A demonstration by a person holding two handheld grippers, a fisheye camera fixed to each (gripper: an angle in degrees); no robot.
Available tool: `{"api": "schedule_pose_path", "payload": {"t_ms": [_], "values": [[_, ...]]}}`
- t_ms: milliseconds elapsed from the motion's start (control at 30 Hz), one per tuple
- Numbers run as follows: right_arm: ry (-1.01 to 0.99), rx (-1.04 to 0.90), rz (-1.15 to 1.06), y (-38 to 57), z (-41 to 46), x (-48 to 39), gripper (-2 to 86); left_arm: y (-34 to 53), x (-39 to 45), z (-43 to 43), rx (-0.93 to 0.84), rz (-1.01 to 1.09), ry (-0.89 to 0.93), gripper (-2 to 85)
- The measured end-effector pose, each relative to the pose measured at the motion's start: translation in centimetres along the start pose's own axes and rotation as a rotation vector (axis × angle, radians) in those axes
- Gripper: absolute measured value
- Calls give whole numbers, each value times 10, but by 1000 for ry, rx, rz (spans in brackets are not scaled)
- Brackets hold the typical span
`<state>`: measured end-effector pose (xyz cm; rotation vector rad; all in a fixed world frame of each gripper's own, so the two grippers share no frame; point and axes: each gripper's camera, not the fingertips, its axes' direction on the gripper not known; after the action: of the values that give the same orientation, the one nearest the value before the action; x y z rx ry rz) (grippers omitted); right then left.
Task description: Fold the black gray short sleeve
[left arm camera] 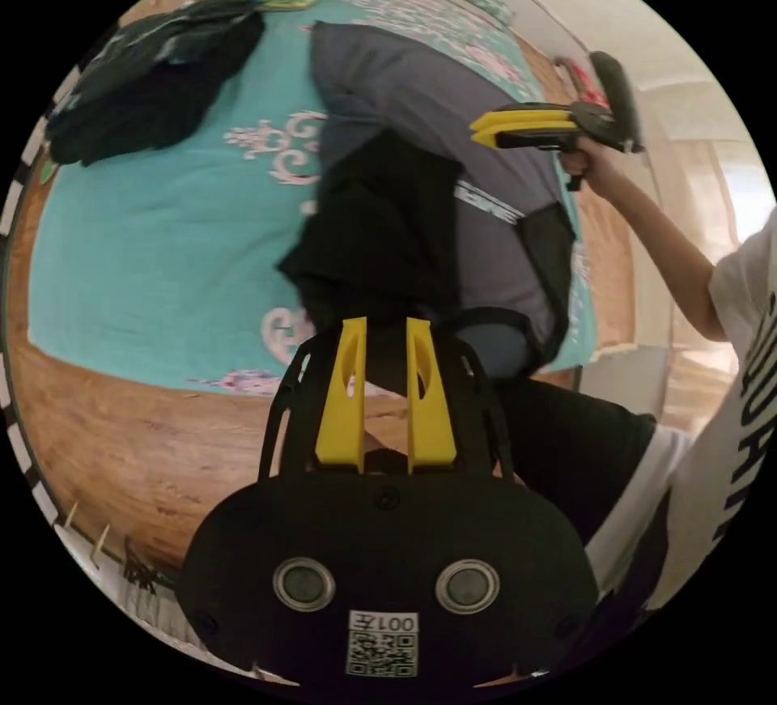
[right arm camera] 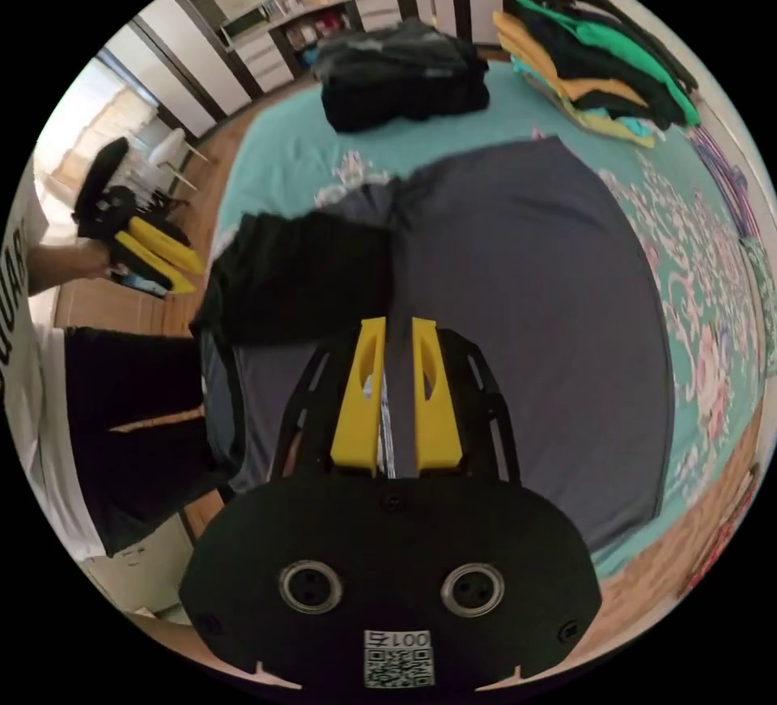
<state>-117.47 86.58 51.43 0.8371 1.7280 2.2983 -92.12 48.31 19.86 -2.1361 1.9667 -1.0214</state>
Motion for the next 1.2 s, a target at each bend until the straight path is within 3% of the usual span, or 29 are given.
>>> {"api": "schedule_pose_path", "payload": {"t_ms": [133,267,367,800,1033,1200], "values": [[-109,93,-98,-71,-4,14,88,-26,-40,3,41,-111,-141,73],[-132,72,-101,-120,18,25,73,-51,-37,25,21,-39,-94,76],[-175,69,-49,-139,25,34,38,-62,-19,31,27,13,-148,5],[-85,110,27,-210,6,64,8,-50,28,13,79,-131,-159,-9],[-115,121,24,-224,-5,71,8,-68,58,25,47,-165,-210,-9],[-168,101,-46,-223,-28,73,21,-85,65,19,55,-193,-144,-9]]}}
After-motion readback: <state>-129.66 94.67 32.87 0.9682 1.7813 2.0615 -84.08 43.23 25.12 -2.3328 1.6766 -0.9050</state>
